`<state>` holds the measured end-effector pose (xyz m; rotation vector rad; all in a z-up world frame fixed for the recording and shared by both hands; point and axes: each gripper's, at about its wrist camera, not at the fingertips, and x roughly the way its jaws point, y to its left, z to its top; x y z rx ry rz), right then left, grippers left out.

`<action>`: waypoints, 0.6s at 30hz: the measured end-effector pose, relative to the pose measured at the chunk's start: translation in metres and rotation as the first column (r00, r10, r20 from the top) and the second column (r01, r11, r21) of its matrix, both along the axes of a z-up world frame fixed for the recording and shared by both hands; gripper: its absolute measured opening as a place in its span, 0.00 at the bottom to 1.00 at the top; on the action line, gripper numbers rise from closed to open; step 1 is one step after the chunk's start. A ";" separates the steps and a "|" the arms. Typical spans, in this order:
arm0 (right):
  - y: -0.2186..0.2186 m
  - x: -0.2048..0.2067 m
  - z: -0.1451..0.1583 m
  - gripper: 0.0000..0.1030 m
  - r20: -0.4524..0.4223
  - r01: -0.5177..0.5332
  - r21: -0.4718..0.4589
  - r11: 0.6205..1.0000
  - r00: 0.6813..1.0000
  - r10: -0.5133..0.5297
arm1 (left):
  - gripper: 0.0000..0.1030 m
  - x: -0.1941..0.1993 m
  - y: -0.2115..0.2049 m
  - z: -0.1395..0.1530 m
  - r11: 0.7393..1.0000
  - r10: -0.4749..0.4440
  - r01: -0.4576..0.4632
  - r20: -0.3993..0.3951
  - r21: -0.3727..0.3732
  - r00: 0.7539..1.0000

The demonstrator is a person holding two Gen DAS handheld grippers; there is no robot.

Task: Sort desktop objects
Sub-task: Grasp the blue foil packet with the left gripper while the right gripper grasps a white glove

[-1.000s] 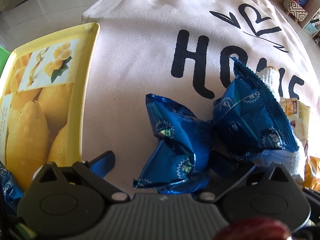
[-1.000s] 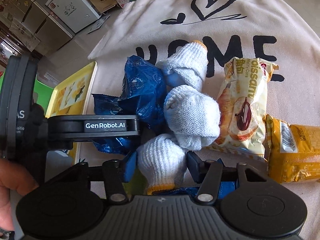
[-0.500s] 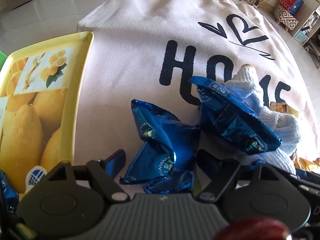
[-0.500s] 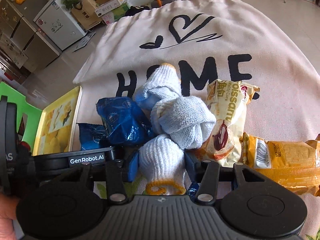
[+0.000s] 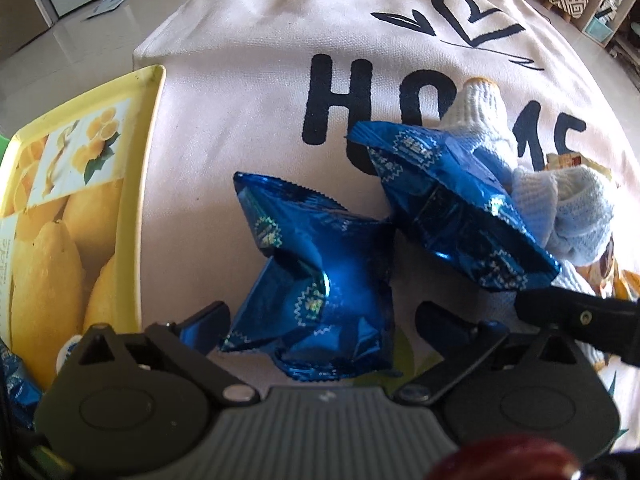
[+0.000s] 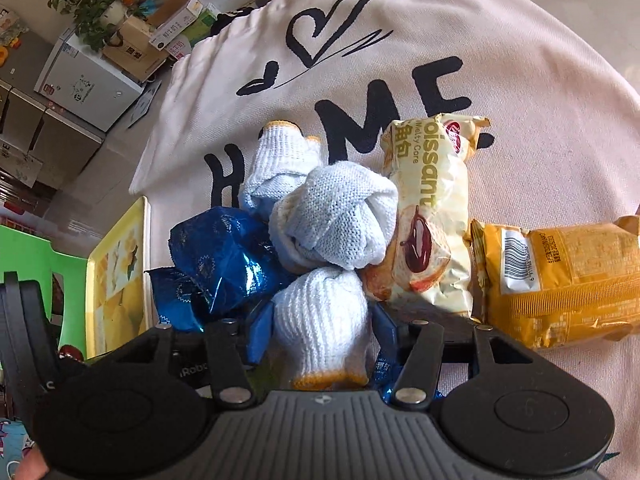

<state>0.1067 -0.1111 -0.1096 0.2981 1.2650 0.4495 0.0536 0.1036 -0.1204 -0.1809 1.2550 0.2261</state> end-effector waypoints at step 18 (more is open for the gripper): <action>-0.002 -0.002 -0.009 0.51 -0.056 0.025 0.038 0.999 0.998 -0.023 | 0.90 -0.003 0.005 0.007 0.999 0.045 -0.046 0.069 0.014 0.997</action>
